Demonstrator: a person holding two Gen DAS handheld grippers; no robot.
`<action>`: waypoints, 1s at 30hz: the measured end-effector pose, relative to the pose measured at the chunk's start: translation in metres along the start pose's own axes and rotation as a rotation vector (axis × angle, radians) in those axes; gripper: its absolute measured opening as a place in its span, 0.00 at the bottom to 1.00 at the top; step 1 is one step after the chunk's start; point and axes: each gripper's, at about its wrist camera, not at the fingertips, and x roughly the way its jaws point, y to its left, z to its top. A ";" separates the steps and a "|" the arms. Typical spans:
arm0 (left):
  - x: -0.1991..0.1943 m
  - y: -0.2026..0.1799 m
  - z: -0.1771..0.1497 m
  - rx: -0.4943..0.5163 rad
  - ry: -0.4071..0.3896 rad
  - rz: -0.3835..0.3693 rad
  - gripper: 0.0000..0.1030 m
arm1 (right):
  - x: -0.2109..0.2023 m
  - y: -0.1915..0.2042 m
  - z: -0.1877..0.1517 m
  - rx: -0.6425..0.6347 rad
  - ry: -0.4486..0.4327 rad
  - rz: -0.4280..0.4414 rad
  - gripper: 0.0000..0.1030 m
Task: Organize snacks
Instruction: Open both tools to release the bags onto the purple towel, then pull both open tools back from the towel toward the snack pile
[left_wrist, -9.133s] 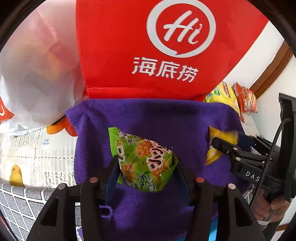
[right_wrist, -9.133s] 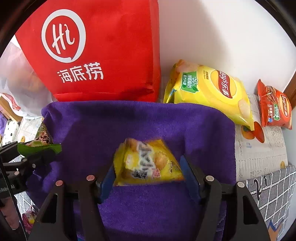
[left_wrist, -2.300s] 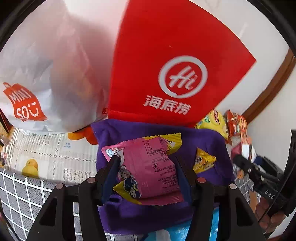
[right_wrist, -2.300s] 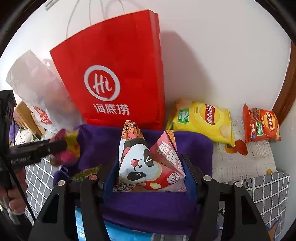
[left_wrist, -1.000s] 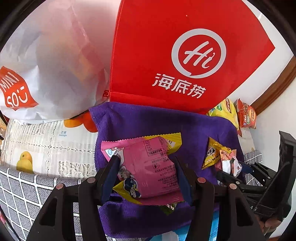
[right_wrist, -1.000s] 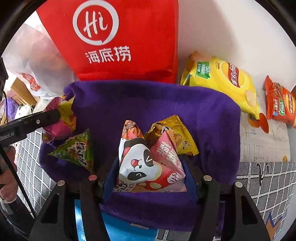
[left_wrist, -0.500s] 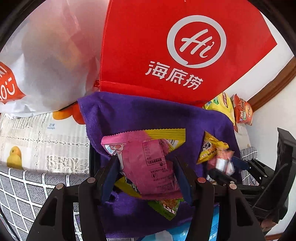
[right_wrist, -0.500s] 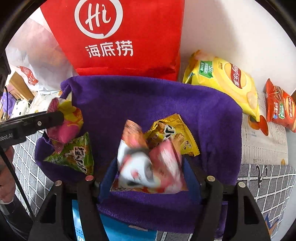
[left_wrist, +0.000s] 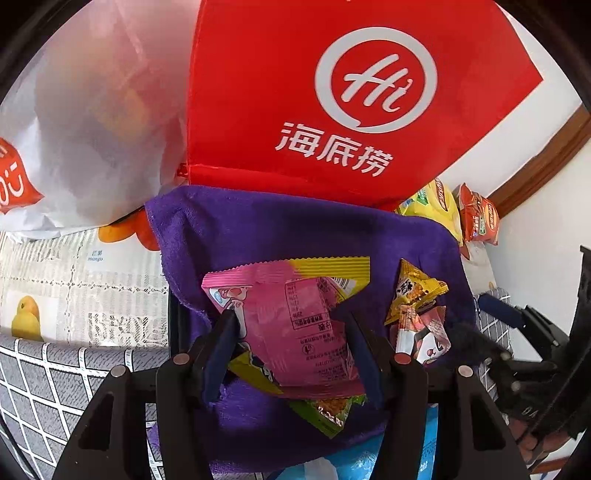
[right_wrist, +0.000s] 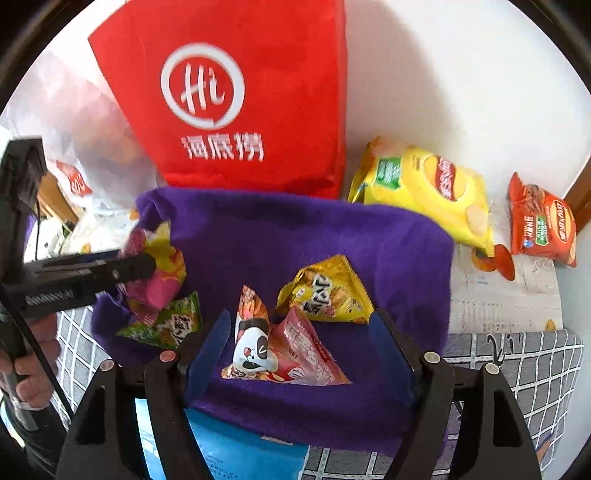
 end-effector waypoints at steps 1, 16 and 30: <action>-0.002 0.001 -0.001 0.004 -0.002 -0.003 0.58 | -0.003 -0.002 0.000 0.008 -0.008 0.003 0.75; -0.014 -0.011 0.000 0.028 -0.043 0.002 0.75 | -0.010 -0.005 0.004 0.048 -0.073 0.009 0.75; -0.048 -0.016 -0.004 0.066 -0.171 0.005 0.74 | -0.026 -0.005 0.001 0.134 -0.131 0.005 0.75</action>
